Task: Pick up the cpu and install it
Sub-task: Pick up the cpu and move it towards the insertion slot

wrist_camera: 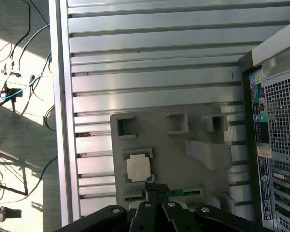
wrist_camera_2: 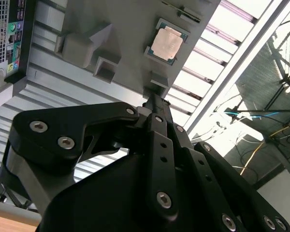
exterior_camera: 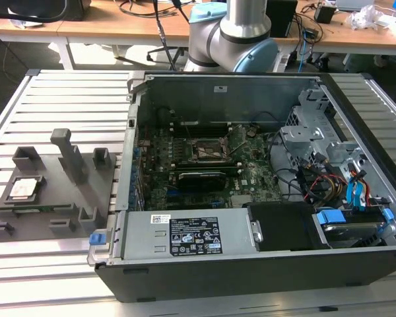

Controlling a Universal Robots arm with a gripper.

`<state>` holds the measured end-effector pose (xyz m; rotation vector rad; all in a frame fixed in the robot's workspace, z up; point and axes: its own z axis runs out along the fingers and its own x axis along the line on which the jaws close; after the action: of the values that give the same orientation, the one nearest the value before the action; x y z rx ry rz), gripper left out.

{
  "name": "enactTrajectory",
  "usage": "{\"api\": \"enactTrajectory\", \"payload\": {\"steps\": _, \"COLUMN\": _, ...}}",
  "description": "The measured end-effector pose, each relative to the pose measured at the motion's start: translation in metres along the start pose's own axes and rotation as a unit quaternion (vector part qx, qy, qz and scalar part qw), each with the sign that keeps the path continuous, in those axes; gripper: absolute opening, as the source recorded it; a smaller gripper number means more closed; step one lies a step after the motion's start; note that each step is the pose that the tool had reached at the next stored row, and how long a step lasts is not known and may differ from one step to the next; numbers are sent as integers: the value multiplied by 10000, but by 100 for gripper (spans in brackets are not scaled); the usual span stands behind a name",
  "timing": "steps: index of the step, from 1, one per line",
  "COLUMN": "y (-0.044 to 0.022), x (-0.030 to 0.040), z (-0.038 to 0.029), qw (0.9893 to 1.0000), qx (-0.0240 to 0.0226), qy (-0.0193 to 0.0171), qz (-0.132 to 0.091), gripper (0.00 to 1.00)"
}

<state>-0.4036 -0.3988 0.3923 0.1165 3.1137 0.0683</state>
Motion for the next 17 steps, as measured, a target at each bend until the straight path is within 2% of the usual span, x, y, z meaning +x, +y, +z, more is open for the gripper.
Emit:
{"api": "enactTrajectory", "payload": {"steps": 1, "y": 0, "x": 0, "z": 0, "qw": 10000, "qx": 0, "qy": 0, "qz": 0, "gripper": 11}}
{"api": "enactTrajectory", "payload": {"steps": 2, "y": 0, "x": 0, "z": 0, "qw": 10000, "qx": 0, "qy": 0, "qz": 0, "gripper": 17}}
{"api": "enactTrajectory", "payload": {"steps": 3, "y": 0, "x": 1, "z": 0, "qw": 10000, "qx": 0, "qy": 0, "qz": 0, "gripper": 17}}
{"api": "enactTrajectory", "payload": {"steps": 4, "y": 0, "x": 1, "z": 0, "qw": 10000, "qx": 0, "qy": 0, "qz": 0, "gripper": 24}}
{"api": "enactTrajectory", "payload": {"steps": 5, "y": 0, "x": 1, "z": 0, "qw": 10000, "qx": 0, "qy": 0, "qz": 0, "gripper": 36}}
{"api": "enactTrajectory", "payload": {"steps": 7, "y": 0, "x": 2, "z": 0, "qw": 10000, "qx": 0, "qy": 0, "qz": 0, "gripper": 48}}
{"api": "enactTrajectory", "payload": {"steps": 8, "y": 0, "x": 2, "z": 0, "qw": 10000, "qx": 0, "qy": 0, "qz": 0, "gripper": 48}}
{"api": "enactTrajectory", "payload": {"steps": 10, "y": 0, "x": 2, "z": 0, "qw": 10000, "qx": 0, "qy": 0, "qz": 0, "gripper": 60}}
{"api": "enactTrajectory", "payload": {"steps": 13, "y": 0, "x": 3, "z": 1, "qw": 10000, "qx": 2, "qy": 1, "qz": 0, "gripper": 60}}
{"api": "enactTrajectory", "payload": {"steps": 14, "y": -1, "x": 4, "z": 12, "qw": 9999, "qx": 119, "qy": -9, "qz": -3, "gripper": 60}}
{"api": "enactTrajectory", "payload": {"steps": 15, "y": -1, "x": 4, "z": 12, "qw": 9998, "qx": 188, "qy": -14, "qz": -18, "gripper": 60}}
{"api": "enactTrajectory", "payload": {"steps": 17, "y": -1, "x": 3, "z": 12, "qw": 9998, "qx": 194, "qy": -12, "qz": -90, "gripper": 60}}
